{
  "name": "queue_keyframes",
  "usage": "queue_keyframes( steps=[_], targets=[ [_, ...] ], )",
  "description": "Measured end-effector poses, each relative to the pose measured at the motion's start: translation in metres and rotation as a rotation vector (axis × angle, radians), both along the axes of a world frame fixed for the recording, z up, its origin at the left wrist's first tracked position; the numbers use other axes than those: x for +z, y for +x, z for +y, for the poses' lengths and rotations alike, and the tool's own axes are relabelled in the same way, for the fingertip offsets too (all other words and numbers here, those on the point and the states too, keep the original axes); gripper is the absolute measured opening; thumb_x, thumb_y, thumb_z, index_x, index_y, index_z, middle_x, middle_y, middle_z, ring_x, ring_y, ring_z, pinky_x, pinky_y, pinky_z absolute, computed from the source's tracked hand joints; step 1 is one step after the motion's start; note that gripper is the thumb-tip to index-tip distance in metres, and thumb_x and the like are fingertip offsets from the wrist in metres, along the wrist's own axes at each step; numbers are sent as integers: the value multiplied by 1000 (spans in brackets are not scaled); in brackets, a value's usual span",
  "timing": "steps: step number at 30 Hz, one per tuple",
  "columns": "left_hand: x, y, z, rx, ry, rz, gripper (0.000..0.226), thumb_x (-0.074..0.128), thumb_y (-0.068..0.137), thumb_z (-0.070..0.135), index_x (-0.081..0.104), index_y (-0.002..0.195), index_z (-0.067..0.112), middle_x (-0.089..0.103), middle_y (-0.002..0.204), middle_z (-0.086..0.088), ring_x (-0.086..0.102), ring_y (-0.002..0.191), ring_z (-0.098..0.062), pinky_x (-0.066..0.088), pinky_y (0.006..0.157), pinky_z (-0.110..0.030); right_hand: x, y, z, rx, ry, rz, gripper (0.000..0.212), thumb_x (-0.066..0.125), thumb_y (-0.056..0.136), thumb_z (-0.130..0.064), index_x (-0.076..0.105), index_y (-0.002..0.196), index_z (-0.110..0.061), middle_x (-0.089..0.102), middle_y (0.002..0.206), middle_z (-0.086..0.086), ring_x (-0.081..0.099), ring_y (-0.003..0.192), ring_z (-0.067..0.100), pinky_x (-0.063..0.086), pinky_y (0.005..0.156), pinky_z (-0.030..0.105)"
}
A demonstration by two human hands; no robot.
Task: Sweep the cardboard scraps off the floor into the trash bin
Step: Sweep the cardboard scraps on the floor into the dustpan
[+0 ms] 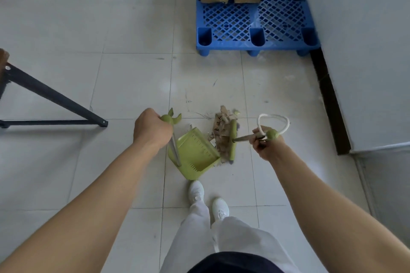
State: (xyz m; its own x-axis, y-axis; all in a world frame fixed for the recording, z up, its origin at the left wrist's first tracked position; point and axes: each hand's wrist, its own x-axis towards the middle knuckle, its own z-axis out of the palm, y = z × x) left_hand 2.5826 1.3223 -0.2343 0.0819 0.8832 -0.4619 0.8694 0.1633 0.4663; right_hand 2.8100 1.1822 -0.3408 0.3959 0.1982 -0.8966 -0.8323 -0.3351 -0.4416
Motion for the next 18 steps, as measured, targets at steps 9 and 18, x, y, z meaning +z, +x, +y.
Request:
queue_keyframes(
  steps=[9,18],
  targets=[
    [-7,11,58,-45,58,15,8,54,83,2,50,81,9,43,66,-1,43,65,-21,34,55,-26,-33,24,74,271,-42,-222,42,49,83,7,55,115,-19,61,62,5,48,49,18,40,49,22],
    [-38,15,81,-42,72,22,7,54,81,2,51,82,9,49,75,-6,43,69,-23,33,56,-27,-79,31,112,679,-209,-243,27,55,92,-6,52,118,-1,53,72,8,51,53,15,48,40,25]
  ],
)
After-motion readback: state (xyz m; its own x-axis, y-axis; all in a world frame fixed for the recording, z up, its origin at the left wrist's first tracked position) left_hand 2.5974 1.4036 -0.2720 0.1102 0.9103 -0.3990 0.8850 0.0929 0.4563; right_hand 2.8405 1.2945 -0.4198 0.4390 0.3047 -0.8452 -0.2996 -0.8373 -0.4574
